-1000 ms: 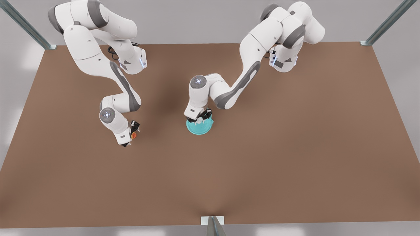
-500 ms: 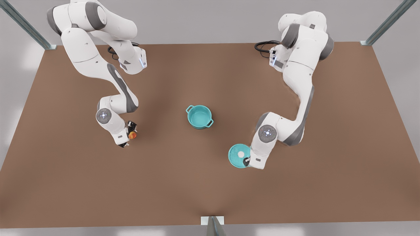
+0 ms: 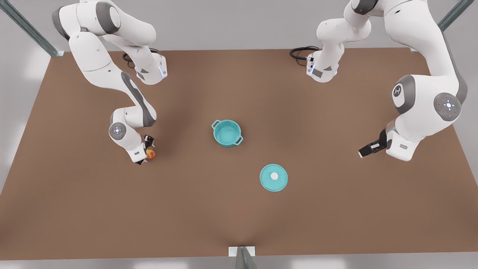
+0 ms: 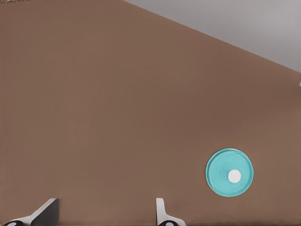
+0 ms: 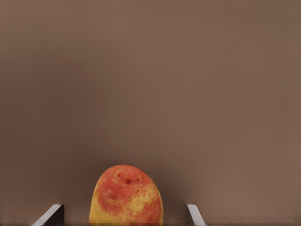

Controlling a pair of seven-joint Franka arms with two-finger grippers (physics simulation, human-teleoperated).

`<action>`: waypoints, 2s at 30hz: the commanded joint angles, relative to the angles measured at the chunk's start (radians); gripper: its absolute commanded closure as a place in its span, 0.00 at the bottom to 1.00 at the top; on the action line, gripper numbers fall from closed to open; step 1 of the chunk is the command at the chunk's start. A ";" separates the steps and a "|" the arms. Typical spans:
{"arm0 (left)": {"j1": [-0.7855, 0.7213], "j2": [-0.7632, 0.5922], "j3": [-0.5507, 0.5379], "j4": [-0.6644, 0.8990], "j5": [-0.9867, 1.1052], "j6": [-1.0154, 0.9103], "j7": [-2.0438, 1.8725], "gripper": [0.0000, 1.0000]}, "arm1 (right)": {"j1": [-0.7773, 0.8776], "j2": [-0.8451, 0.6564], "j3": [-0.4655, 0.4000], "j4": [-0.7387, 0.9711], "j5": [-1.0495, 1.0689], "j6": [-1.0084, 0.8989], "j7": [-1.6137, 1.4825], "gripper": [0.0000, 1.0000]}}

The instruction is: Open the pot lid and put the potato into the pot

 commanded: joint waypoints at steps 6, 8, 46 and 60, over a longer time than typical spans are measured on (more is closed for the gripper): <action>0.004 -0.002 0.002 0.001 -0.005 -0.029 0.433 0.00 | -0.001 -0.002 0.000 0.000 0.001 -0.006 -0.061 0.16; 0.023 -0.001 0.004 0.001 -0.006 -0.027 0.436 0.00 | -0.001 -0.005 0.002 0.000 0.003 -0.006 -0.063 0.16; 0.001 0.008 -0.015 0.022 -0.008 -0.009 0.431 0.00 | 0.008 -0.156 0.264 0.057 0.208 -0.221 -0.012 0.50; -0.006 0.008 -0.015 0.024 -0.006 -0.009 0.424 0.00 | 0.225 -0.070 0.456 0.237 0.207 -0.233 0.499 0.50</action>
